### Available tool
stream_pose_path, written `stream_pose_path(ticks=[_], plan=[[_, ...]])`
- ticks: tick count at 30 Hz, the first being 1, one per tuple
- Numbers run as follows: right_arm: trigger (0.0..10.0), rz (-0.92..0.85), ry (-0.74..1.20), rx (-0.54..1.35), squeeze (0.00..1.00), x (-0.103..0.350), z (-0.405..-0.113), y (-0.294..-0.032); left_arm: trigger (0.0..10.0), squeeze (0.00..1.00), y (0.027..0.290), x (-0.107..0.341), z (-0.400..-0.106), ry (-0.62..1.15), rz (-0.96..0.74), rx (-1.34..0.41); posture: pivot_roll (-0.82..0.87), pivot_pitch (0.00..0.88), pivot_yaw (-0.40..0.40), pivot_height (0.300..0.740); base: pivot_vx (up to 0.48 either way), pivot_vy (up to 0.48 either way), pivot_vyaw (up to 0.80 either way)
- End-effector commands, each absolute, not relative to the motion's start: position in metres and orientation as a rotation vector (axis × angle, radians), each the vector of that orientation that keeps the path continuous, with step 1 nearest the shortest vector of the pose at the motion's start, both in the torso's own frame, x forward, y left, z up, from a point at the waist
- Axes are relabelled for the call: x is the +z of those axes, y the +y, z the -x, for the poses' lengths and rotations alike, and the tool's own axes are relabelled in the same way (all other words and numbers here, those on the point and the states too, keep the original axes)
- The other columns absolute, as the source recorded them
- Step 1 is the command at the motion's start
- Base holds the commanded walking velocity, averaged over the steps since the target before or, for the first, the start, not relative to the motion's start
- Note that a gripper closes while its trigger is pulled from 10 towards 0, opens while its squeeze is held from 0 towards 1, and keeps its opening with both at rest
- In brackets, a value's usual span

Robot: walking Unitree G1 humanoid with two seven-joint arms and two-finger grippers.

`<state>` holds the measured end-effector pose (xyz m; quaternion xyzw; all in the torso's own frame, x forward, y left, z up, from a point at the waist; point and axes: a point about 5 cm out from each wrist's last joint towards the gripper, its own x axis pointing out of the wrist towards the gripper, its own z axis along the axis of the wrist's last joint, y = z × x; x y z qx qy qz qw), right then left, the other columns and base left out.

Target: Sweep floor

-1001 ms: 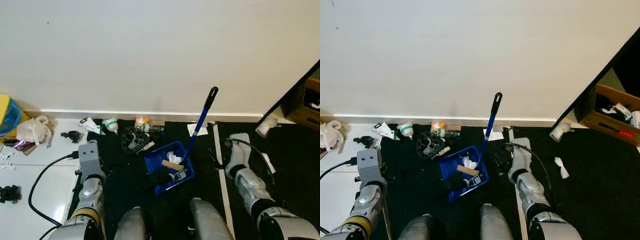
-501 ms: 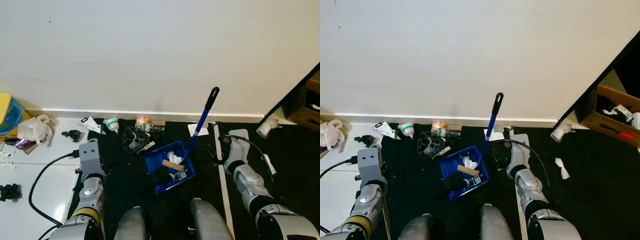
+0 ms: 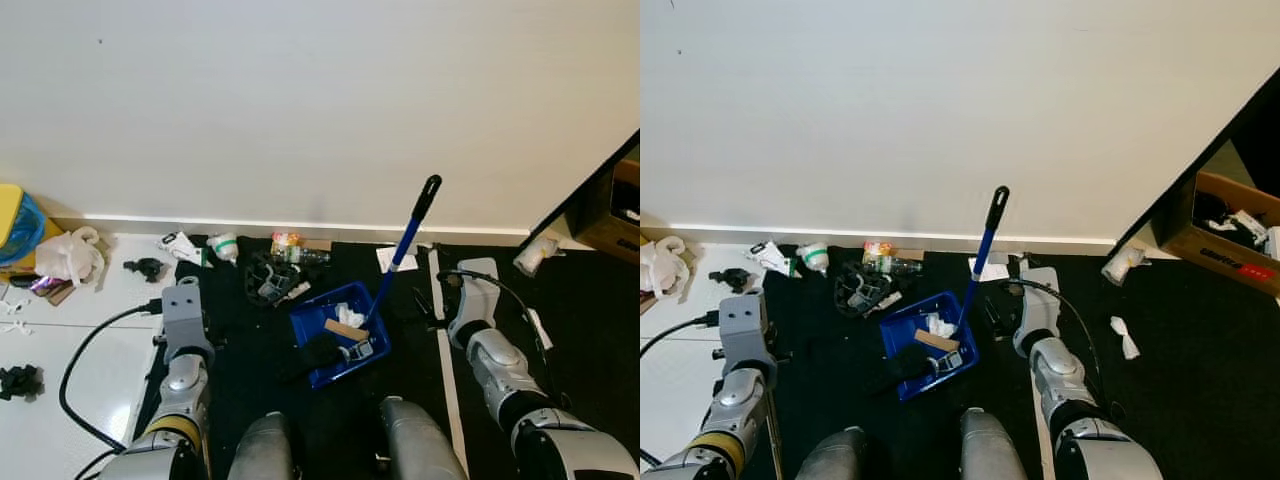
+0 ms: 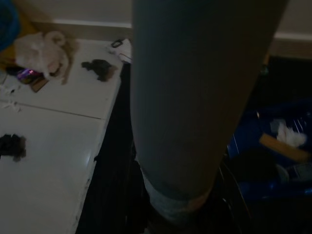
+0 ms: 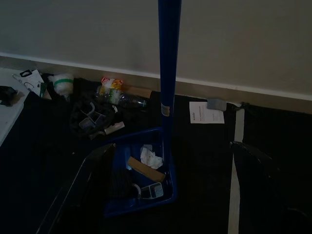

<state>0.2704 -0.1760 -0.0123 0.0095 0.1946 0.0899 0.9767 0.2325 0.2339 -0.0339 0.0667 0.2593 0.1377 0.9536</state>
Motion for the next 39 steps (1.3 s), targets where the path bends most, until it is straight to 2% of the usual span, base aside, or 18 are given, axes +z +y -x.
stream_pose_path(ticks=[1,5,19,26,39], plan=[[10.0,-0.025,0.412,0.17,0.0,-0.017,-0.265,-0.177,10.0,0.0,0.237,-0.043,-0.223,0.614,-0.213,0.269,0.02,0.107,-0.055,0.74,0.0,0.0,0.0],[10.0,-0.023,0.423,0.17,0.0,-0.019,-0.264,-0.177,10.0,0.0,0.238,-0.046,-0.222,0.668,-0.241,0.283,0.03,0.107,-0.056,0.74,0.0,0.0,0.0],[10.0,-0.023,0.434,0.166,0.0,-0.021,-0.261,-0.177,10.0,0.0,0.234,-0.046,-0.224,0.674,-0.225,0.286,0.02,0.107,-0.05,0.74,0.0,0.0,0.0],[10.0,-0.023,0.431,0.166,0.0,-0.021,-0.262,-0.177,10.0,0.0,0.229,-0.039,-0.233,0.607,-0.167,0.278,0.03,0.109,-0.051,0.74,0.0,0.0,0.0],[10.0,-0.033,0.476,0.148,0.0,-0.026,-0.257,-0.177,10.0,0.0,0.229,-0.042,-0.228,0.605,-0.113,0.274,0.01,0.098,-0.052,0.74,0.0,0.0,0.0]])
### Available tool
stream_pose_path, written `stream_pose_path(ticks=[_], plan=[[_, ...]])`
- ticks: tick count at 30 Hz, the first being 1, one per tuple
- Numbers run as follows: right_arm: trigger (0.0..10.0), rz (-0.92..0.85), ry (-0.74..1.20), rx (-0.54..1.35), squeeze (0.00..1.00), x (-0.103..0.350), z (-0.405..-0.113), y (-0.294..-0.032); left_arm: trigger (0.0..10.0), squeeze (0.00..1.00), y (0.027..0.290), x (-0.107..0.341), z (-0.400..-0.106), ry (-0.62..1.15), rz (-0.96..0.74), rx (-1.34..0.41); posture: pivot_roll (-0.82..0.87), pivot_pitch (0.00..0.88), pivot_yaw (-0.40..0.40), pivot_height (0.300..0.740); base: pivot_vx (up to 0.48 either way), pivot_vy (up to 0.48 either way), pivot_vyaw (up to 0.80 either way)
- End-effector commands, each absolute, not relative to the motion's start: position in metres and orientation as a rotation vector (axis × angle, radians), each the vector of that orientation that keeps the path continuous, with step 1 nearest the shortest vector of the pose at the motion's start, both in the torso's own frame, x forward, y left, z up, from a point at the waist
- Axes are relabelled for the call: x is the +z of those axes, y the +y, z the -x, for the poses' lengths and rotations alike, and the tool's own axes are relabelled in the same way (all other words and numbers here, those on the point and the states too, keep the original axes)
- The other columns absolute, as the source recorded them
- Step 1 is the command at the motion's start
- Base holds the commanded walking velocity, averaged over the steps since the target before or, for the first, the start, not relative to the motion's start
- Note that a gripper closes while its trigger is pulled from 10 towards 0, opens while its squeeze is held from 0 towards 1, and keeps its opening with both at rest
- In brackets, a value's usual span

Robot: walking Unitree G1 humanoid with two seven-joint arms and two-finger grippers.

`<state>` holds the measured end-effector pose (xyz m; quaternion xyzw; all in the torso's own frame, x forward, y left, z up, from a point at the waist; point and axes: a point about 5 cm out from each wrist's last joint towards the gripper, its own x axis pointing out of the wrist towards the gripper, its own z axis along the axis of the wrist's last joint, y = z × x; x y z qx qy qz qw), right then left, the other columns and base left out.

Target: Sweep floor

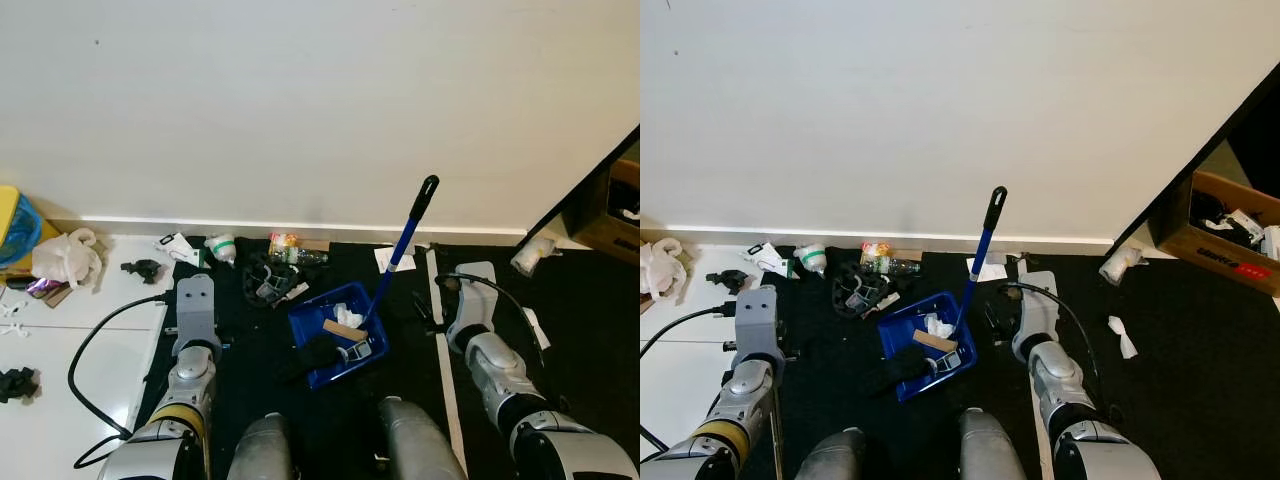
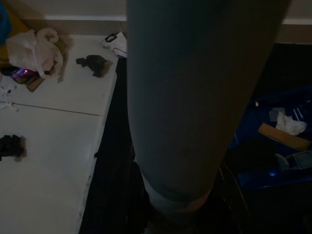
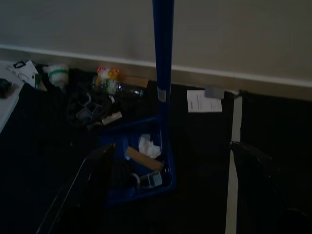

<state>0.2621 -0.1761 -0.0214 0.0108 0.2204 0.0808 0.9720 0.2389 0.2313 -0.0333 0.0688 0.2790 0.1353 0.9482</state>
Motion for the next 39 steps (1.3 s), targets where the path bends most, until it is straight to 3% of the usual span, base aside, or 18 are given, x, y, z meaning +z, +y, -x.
stream_pose_path(ticks=[1,9,25,32,33,39], plan=[[10.0,-0.038,0.481,0.146,0.0,-0.027,-0.258,-0.178,10.0,0.0,0.23,-0.042,-0.227,0.605,-0.107,0.273,0.01,0.097,-0.056,0.74,0.0,0.0,0.0],[10.0,-0.07,0.493,0.13,0.0,-0.026,-0.26,-0.18,10.0,0.0,0.228,-0.041,-0.23,0.592,-0.055,0.271,0.01,0.096,-0.065,0.74,0.0,0.0,0.0],[10.0,-0.027,0.474,0.078,0.0,-0.019,-0.266,-0.195,10.0,0.0,0.221,-0.028,-0.253,0.559,-0.128,0.203,-0.02,0.113,-0.008,0.74,0.0,0.0,0.0],[10.0,-0.044,0.454,0.077,0.0,-0.013,-0.274,-0.189,10.0,0.0,0.233,-0.023,-0.256,0.553,-0.154,0.225,-0.01,0.113,-0.049,0.74,0.0,0.0,0.0],[10.0,-0.05,0.457,0.086,0.0,-0.014,-0.274,-0.186,10.0,0.0,0.237,-0.021,-0.256,0.544,-0.157,0.238,0.01,0.075,-0.056,0.74,0.0,0.0,0.0],[10.0,-0.079,0.465,0.088,0.0,-0.015,-0.276,-0.176,10.0,0.0,0.243,-0.021,-0.253,0.546,-0.171,0.249,0.02,0.083,-0.024,0.74,0.0,0.0,0.0]])
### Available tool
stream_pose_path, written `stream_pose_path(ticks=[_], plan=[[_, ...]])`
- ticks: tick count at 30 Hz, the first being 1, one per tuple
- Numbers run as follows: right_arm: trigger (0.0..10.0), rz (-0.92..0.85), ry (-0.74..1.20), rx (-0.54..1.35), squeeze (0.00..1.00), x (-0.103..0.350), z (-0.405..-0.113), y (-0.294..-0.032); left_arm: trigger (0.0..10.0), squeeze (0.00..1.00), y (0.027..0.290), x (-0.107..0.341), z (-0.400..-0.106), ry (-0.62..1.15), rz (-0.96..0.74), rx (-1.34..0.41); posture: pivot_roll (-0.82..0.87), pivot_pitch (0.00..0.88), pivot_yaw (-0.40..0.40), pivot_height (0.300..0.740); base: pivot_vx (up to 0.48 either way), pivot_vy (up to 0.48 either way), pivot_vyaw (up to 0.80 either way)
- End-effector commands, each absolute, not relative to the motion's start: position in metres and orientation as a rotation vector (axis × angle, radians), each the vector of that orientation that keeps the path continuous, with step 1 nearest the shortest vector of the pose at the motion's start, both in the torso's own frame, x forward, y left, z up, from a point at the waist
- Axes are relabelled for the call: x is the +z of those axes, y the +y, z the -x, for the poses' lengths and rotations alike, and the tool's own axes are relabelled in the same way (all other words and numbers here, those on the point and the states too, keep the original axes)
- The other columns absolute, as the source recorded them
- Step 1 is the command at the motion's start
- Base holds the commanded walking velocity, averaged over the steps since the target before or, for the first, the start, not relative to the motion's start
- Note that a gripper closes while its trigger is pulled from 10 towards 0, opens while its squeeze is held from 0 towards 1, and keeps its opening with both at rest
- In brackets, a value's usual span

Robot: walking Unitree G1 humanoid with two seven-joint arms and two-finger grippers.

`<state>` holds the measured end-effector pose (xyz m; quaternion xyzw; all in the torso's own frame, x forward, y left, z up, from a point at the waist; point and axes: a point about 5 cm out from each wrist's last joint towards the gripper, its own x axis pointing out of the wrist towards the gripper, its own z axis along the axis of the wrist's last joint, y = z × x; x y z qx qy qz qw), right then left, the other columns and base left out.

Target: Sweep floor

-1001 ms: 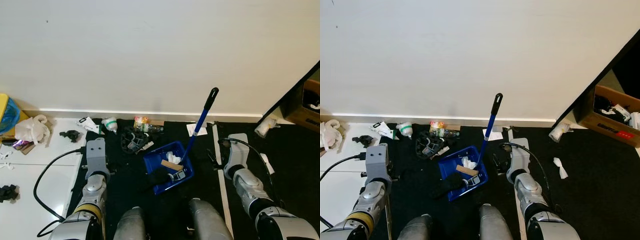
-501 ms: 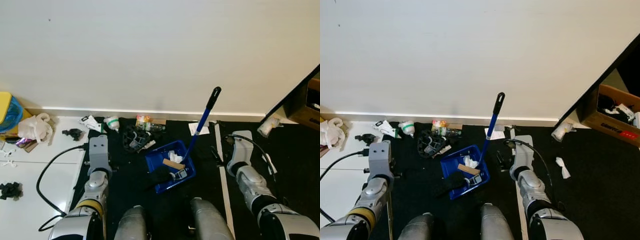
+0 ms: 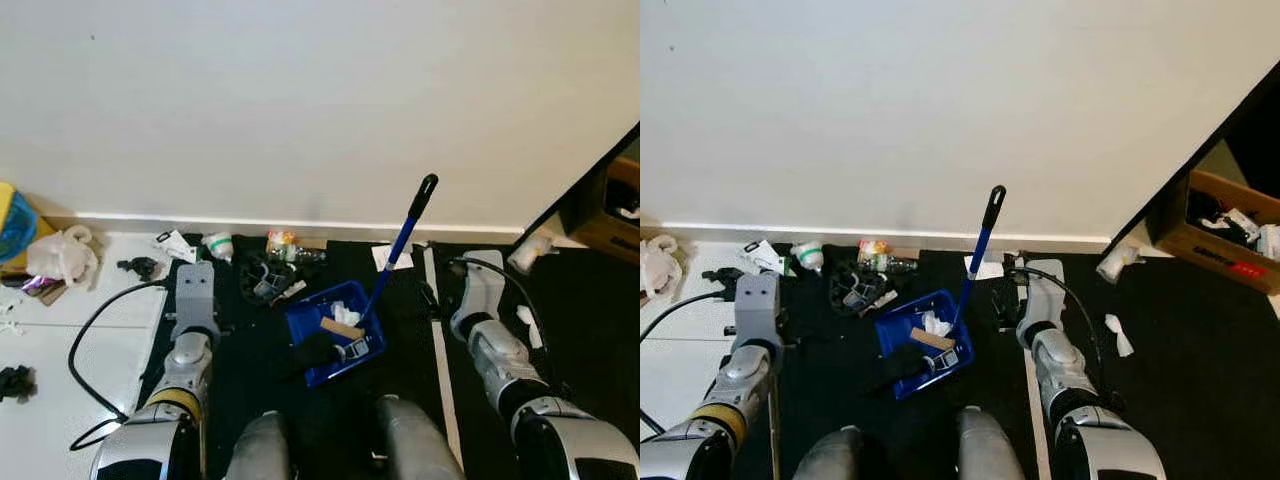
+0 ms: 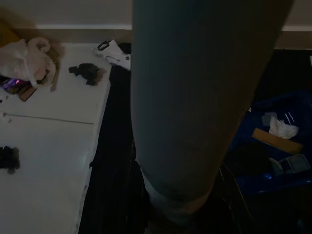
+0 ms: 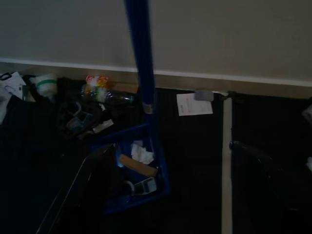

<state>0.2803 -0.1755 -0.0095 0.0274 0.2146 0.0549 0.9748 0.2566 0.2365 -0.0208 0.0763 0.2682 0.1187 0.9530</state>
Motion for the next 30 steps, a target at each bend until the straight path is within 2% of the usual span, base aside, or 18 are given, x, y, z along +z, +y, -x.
stream_pose_path(ticks=[1,4,7,15,20,30], plan=[[10.0,-0.083,0.461,0.083,0.0,-0.014,-0.276,-0.177,10.0,0.0,0.241,-0.021,-0.254,0.545,-0.176,0.241,0.02,0.072,-0.017,0.74,0.0,0.0,0.0],[10.0,-0.037,0.464,0.122,0.0,-0.014,-0.277,-0.174,10.0,0.0,0.237,-0.021,-0.256,0.546,-0.172,0.24,0.02,0.091,-0.003,0.74,0.0,0.0,0.0],[10.0,-0.013,0.468,0.143,0.0,-0.015,-0.276,-0.173,10.0,0.0,0.234,-0.023,-0.254,0.55,-0.184,0.205,0.01,0.083,-0.027,0.74,0.0,0.0,0.0],[10.0,-0.06,0.48,0.15,0.0,-0.015,-0.276,-0.174,10.0,0.0,0.236,-0.027,-0.248,0.562,-0.183,0.249,0.02,0.086,-0.053,0.74,0.0,0.0,0.0],[10.0,0.027,0.453,0.169,0.0,-0.013,-0.276,-0.176,10.0,0.0,0.238,-0.027,-0.246,0.546,-0.16,0.265,0.02,0.086,-0.065,0.74,0.0,0.0,0.0],[10.0,-0.008,0.454,0.18,0.0,-0.015,-0.273,-0.171,10.0,0.0,0.238,-0.027,-0.243,0.512,-0.158,0.242,0.03,0.087,-0.085,0.74,0.0,0.0,0.0]])
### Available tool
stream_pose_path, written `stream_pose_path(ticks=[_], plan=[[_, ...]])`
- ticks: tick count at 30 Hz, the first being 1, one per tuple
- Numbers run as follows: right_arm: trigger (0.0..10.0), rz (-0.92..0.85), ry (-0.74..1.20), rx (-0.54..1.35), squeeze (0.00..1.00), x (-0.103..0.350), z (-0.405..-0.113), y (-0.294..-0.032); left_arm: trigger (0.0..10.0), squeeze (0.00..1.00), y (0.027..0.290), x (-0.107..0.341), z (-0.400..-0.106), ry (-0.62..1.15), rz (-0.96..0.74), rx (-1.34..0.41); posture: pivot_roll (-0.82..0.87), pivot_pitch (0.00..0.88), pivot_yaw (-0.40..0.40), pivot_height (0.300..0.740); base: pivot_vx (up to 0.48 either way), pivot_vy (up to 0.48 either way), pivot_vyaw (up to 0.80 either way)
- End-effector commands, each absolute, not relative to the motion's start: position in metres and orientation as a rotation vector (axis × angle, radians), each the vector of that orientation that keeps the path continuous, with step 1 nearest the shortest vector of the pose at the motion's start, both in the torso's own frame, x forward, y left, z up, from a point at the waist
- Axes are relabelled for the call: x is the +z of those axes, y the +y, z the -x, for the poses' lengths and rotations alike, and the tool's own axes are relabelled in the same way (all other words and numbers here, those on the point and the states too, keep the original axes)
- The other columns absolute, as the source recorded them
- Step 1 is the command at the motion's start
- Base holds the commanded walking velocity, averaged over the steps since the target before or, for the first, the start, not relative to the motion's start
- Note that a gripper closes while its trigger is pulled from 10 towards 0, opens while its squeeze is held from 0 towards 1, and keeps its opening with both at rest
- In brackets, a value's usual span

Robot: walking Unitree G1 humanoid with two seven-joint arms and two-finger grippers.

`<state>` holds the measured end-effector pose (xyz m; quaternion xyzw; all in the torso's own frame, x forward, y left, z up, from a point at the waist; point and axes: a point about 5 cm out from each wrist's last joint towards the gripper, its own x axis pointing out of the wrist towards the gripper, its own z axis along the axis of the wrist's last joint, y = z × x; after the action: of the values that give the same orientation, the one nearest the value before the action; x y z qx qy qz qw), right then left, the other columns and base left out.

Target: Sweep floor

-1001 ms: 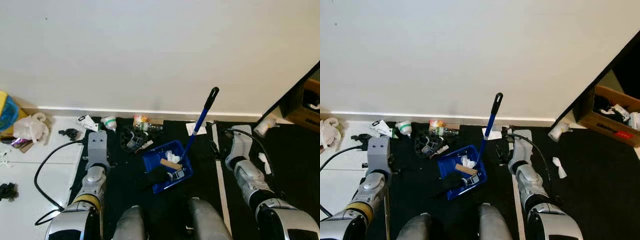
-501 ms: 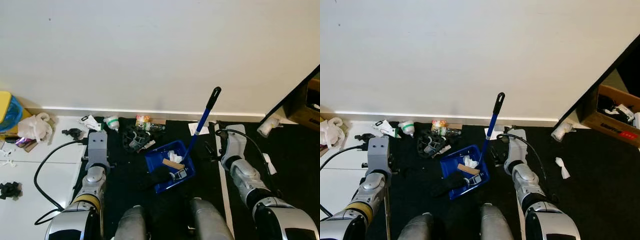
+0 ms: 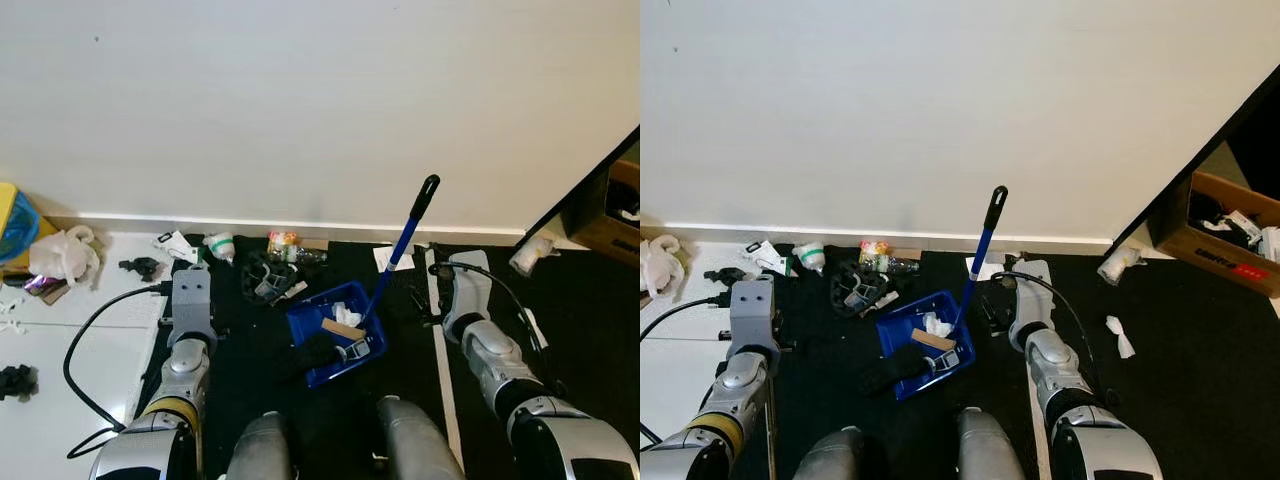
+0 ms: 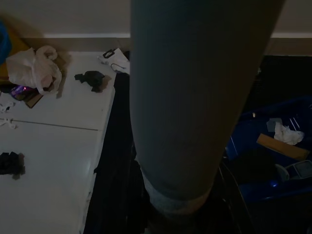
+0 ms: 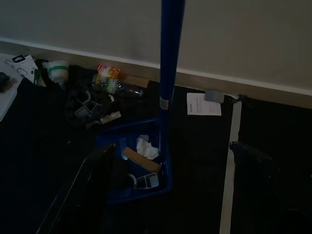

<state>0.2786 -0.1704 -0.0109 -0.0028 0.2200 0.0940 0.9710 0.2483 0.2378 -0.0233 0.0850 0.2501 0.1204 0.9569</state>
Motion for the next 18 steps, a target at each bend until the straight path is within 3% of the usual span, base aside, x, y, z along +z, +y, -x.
stream_pose_path(ticks=[1,18], plan=[[10.0,-0.008,0.454,0.18,0.0,-0.0153,-0.2731,-0.1713,10.0,0.0,0.2376,-0.0267,-0.243,0.512,-0.158,0.242,0.03,0.087,-0.085,0.74,0.0,0.0,0.0],[10.0,-0.06,0.461,0.161,0.0,-0.0165,-0.2729,-0.168,10.0,0.0,0.2407,-0.0269,-0.2415,0.517,-0.166,0.209,0.04,0.079,-0.089,0.74,0.0,0.0,0.0]])
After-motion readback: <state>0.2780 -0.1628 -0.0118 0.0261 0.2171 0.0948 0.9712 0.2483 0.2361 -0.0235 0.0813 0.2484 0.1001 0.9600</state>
